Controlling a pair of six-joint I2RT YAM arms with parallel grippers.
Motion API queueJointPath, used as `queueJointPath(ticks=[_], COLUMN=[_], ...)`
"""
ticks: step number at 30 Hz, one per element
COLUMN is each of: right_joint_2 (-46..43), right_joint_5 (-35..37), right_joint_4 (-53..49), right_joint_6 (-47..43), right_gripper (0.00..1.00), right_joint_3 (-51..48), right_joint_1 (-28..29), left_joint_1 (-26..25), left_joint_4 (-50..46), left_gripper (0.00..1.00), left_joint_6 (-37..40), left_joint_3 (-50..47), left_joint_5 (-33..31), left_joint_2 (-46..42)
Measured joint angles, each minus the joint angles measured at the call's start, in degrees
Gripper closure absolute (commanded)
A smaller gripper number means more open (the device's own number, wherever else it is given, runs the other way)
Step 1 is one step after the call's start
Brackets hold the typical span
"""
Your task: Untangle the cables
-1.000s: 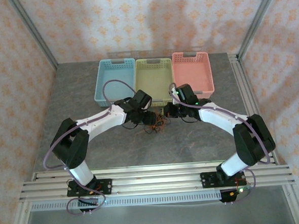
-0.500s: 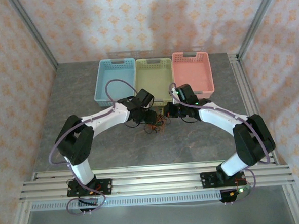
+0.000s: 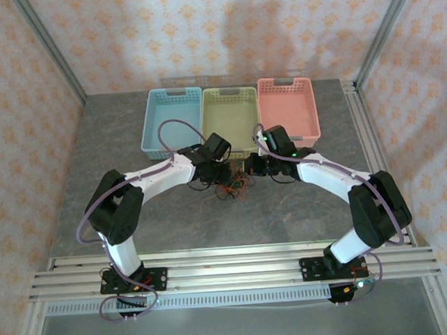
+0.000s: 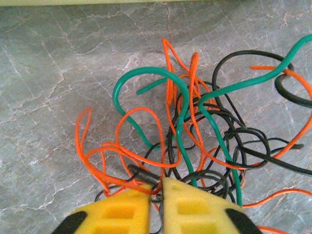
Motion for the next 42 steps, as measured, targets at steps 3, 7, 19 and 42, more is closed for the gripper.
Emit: queueJointPath(ticks=[3,7,19,42], right_joint_2=[0.0,-0.4,-5.9,-8.3], right_joint_5=[0.0,0.1,4.0,8.8], right_joint_4=[0.0,0.2,0.8,2.1], right_joint_6=[0.0,0.0,2.0,4.2], right_gripper=[1.00,1.00,1.00,0.81], right_joint_3=[0.0,-0.5,-4.0,-5.7], right_joint_1=[0.0,0.0,-4.0,-5.7], left_joint_1=[0.0,0.0,3.0,6.4], left_joint_4=[0.5,0.6,1.1,3.4], left_gripper=[1.00,1.00,1.00,1.00], left_joint_6=[-0.3,-0.3,-0.1,-0.1], left_joint_3=[-1.0,-2.9,-8.0,-18.0], left_joint_5=[-0.9,-2.8,-6.7,-7.9], left_joint_2=[-0.7,-3.7,-10.5,-24.9])
